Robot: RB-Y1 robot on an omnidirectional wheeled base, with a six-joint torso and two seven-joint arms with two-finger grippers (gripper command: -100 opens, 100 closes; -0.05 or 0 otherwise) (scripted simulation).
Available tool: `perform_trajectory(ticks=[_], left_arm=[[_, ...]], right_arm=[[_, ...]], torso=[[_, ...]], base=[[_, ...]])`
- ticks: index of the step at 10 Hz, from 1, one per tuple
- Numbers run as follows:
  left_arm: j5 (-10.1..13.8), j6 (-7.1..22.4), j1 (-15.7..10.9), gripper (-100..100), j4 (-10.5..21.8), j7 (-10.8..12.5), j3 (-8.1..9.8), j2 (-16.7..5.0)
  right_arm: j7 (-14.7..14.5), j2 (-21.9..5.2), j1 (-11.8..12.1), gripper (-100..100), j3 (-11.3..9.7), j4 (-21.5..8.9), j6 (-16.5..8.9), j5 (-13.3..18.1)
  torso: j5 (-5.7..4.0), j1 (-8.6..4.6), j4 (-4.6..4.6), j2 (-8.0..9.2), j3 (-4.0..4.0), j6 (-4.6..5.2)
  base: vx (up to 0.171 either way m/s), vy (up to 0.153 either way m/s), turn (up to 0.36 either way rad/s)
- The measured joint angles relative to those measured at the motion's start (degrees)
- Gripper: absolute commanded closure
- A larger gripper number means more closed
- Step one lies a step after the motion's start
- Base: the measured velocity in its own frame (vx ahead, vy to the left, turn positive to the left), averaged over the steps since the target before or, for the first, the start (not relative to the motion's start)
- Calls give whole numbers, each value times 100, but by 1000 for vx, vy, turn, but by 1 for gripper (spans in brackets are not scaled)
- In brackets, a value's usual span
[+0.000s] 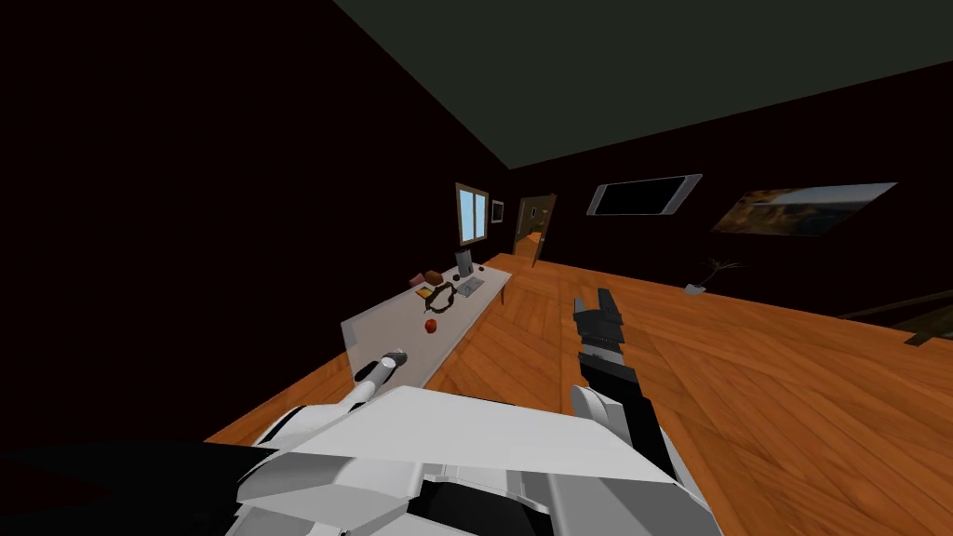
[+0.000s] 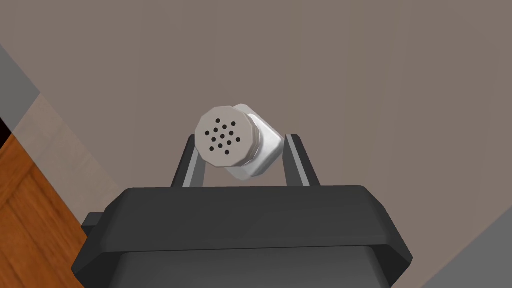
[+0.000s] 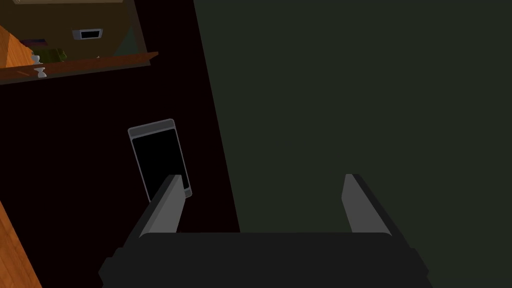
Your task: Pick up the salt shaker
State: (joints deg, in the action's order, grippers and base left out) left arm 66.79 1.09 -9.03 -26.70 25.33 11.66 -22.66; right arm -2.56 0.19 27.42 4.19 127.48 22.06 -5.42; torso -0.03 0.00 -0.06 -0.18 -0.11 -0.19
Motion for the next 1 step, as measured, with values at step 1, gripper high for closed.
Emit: perform_trajectory(ticks=[1], left_arm=[[43, -17, 0, 0, 14, -1, -51, -14]], right_arm=[[0, 0, 0, 0, 0, 0, 0, 0]], torso=[[0, 3, 1, -1, 0, 3]], base=[[0, 0, 0]])
